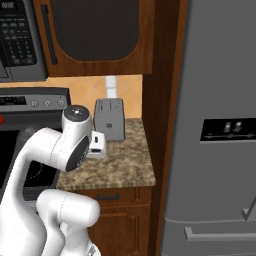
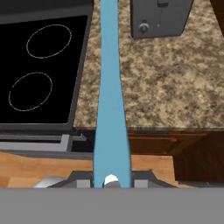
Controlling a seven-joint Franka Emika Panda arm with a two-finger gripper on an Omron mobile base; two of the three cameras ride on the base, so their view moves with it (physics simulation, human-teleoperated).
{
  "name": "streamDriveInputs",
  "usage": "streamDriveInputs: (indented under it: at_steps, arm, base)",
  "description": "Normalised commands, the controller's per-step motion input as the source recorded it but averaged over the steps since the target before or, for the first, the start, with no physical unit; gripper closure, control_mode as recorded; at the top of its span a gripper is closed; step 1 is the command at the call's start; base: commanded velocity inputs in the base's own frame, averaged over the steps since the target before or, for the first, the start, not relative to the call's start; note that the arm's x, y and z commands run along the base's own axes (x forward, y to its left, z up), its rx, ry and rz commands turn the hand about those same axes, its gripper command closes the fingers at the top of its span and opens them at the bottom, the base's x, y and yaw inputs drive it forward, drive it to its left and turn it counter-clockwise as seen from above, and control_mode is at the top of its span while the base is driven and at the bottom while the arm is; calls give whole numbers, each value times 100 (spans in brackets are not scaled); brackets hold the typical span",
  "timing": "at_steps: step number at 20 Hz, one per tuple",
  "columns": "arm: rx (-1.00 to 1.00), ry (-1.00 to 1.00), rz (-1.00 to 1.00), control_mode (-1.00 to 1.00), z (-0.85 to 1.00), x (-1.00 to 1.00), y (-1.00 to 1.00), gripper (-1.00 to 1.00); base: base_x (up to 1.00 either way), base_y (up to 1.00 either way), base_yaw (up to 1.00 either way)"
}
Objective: Put the tomato and eggplant in the pot. Retrieve the spatula and lightly stir the vegetables in the pot.
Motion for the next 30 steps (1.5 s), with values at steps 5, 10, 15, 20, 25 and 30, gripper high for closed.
streamDriveInputs:
  at_steps: [5,10,15,20,25,30]
  arm:
    - [0,0,0,-100,0,0,0,100]
    - [0,0,0,100,0,-7,0,100]
    - [0,0,0,100,0,0,0,100]
    - [0,0,0,100,0,0,0,100]
    - [0,0,0,100,0,0,0,100]
    - [0,0,0,100,0,0,0,100]
  base:
    - [0,0,0]
    - [-24,26,5]
    - [-49,100,44]
    - [-40,100,54]
    - [43,92,26]
    - [62,68,-13]
